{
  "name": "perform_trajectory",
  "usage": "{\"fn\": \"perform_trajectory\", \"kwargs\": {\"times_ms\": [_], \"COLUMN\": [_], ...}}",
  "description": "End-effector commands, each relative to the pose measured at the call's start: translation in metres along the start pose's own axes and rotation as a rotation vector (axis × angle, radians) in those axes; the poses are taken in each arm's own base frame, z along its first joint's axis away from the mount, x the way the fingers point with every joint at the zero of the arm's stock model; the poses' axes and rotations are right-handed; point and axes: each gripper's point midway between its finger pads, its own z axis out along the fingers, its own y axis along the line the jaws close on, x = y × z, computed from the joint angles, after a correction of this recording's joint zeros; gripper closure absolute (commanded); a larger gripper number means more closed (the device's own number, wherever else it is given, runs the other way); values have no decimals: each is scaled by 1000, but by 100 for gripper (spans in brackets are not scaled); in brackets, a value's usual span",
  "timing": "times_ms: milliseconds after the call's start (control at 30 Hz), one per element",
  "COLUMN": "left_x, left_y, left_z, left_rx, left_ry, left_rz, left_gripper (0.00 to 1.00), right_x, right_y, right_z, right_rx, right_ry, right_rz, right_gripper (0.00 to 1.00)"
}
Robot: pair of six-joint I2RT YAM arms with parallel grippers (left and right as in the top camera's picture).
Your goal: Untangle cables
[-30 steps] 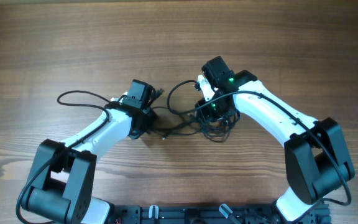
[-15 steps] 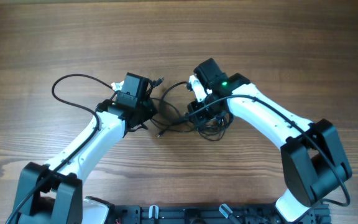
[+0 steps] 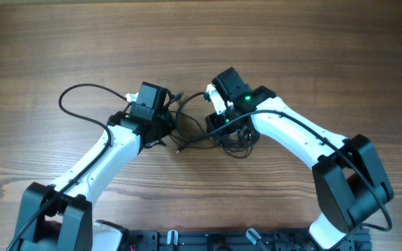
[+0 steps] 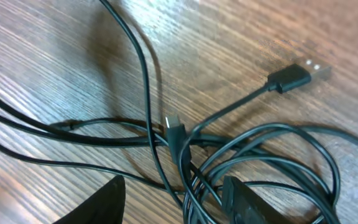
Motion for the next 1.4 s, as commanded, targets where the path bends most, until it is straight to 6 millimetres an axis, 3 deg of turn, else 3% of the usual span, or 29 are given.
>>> {"fn": "perform_trajectory", "kwargs": {"times_ms": [0, 600, 667, 800, 967, 1067, 1167, 1367], "left_x": [-6, -6, -5, -2, -3, -8, -17, -34], "left_y": [-6, -5, -5, -1, 7, 19, 38, 75], "left_z": [-5, -5, -5, -5, -5, -6, -7, -11], "left_rx": [22, 22, 18, 5, -30, -70, -112, -171], "left_ry": [-13, -12, -9, 3, -1, -11, -17, -19], "left_rz": [16, 16, 16, 16, 13, -9, -60, -178], "left_gripper": [96, 96, 96, 96, 96, 96, 96, 96], "right_x": [18, 35, 34, 33, 33, 27, 12, -23], "right_y": [-9, -20, -20, -20, -25, -36, -54, -114], "right_z": [16, 35, 36, 36, 34, 23, 0, -83], "right_rx": [34, 62, 61, 63, 77, 87, 91, 118], "right_ry": [52, 67, 63, 57, 55, 39, -17, -234], "right_rz": [29, 33, 43, 118, 208, 294, 367, 522], "right_gripper": [48, 48, 66, 92, 96, 96, 95, 96]}}
